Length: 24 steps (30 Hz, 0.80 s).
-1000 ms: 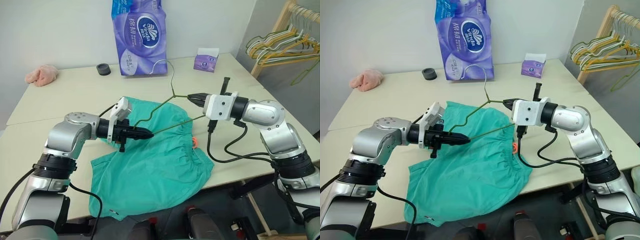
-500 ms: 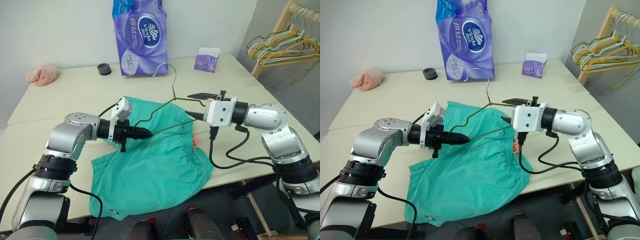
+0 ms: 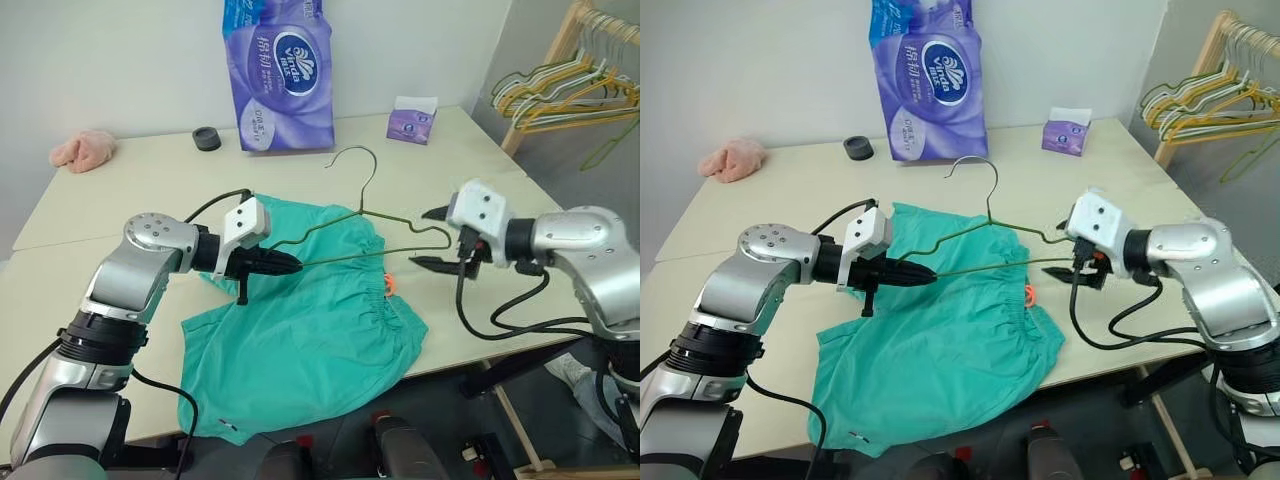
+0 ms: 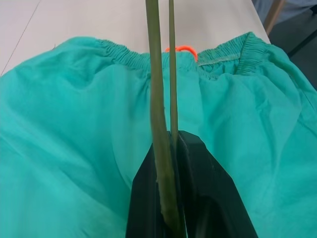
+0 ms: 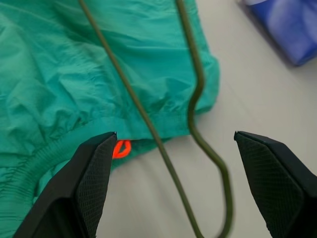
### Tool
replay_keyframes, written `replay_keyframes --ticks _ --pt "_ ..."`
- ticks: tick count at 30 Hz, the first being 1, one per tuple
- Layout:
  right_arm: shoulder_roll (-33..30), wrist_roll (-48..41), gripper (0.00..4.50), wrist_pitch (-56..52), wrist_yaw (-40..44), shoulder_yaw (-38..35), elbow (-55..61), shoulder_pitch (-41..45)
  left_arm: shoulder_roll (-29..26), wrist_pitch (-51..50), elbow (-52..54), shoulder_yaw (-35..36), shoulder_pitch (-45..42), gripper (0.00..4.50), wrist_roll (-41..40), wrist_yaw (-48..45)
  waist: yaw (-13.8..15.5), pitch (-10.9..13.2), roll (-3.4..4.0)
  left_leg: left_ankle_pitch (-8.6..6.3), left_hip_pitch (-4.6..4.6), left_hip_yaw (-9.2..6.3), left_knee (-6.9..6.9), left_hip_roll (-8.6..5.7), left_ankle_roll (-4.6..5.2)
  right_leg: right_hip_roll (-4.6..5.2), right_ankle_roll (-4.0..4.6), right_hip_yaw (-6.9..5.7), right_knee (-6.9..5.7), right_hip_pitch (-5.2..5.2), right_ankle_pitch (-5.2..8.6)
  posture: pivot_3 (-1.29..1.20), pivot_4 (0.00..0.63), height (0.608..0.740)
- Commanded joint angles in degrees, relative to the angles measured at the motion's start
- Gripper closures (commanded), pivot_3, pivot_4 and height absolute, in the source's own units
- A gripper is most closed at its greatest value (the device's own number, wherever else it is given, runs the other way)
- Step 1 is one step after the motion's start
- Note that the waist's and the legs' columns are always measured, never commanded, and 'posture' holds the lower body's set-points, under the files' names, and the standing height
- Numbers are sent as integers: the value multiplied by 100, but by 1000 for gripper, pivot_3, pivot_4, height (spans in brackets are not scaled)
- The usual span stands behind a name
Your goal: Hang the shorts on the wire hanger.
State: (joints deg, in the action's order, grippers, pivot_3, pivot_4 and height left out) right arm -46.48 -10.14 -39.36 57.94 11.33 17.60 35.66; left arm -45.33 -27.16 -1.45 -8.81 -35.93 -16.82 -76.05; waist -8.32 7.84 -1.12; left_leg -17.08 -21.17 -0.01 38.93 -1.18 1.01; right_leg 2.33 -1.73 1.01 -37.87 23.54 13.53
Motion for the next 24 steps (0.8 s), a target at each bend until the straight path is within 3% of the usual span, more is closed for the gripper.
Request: replay_keyframes --ticks 1,3,6,16,22,24 --pt "-34 66 452 -42 337 344 -336 410 -174 136 275 34 -72 4500 50 -71 5 2 -1 0 0 1 0 0 0 0 0 0 1 0 0 -209 119 740" --pt "40 0 452 -160 410 443 -478 549 -195 166 311 34 -36 4500 76 -64 21 2 -1 0 -2 -1 0 0 0 -1 0 -2 5 0 0 -201 116 740" --pt "155 -157 1017 -458 529 523 -600 677 -245 171 432 50 27 4500 77 -62 28 3 -2 0 -4 -3 0 0 0 1 0 -3 6 0 0 -192 113 740" --pt "345 -319 4365 -719 571 573 -641 597 -365 187 576 68 152 4500 67 -103 42 2 -2 0 -8 -7 0 0 0 5 0 -7 7 2 -1 -180 105 740" --pt "349 -451 4441 -871 571 516 -532 530 -249 136 481 100 163 4500 -65 -96 40 2 -2 0 -9 -7 1 0 0 5 0 -7 4 3 -1 -188 101 740" --pt "307 -497 4500 -926 552 477 -472 458 -131 334 246 142 150 3978 21 36 41 2 -2 0 -9 -7 1 0 0 5 0 -7 5 3 -1 -192 101 740"
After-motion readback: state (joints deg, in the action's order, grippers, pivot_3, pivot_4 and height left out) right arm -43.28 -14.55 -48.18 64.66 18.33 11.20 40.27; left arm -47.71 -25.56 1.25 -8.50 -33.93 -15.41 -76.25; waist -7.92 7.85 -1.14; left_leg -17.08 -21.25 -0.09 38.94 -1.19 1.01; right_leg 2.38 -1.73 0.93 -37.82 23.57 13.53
